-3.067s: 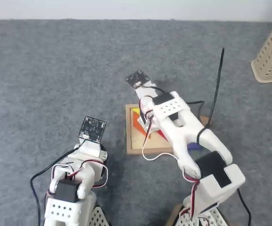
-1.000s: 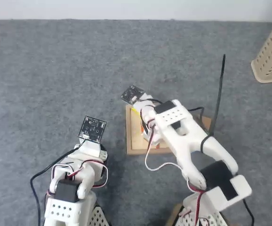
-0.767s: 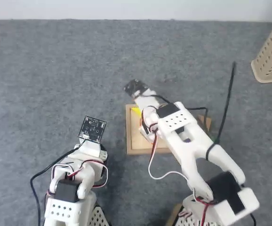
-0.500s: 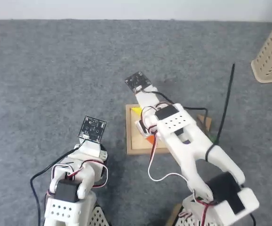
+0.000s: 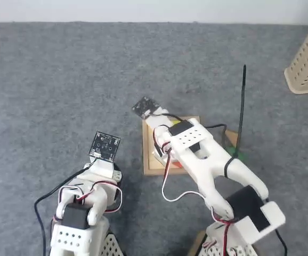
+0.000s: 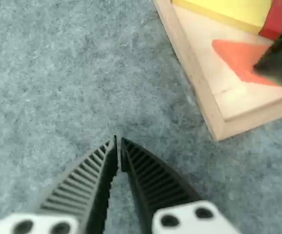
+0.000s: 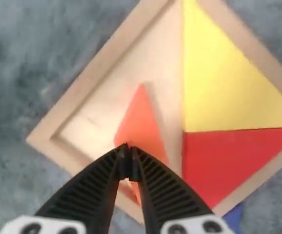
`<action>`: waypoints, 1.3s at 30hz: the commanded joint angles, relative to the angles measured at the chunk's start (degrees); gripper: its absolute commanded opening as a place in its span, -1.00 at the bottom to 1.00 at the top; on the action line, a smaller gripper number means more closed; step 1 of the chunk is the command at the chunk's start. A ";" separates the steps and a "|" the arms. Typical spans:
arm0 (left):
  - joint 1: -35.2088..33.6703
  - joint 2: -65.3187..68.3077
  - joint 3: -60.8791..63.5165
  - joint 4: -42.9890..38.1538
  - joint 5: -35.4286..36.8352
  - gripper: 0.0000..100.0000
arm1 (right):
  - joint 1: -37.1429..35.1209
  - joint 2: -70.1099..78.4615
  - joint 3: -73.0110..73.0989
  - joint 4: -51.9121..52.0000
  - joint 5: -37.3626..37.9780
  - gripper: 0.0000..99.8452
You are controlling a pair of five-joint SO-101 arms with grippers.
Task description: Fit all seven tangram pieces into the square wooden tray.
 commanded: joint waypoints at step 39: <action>-0.18 -1.14 -1.01 0.35 0.44 -0.98 | 18.15 -41.63 20.04 5.93 2.37 -0.98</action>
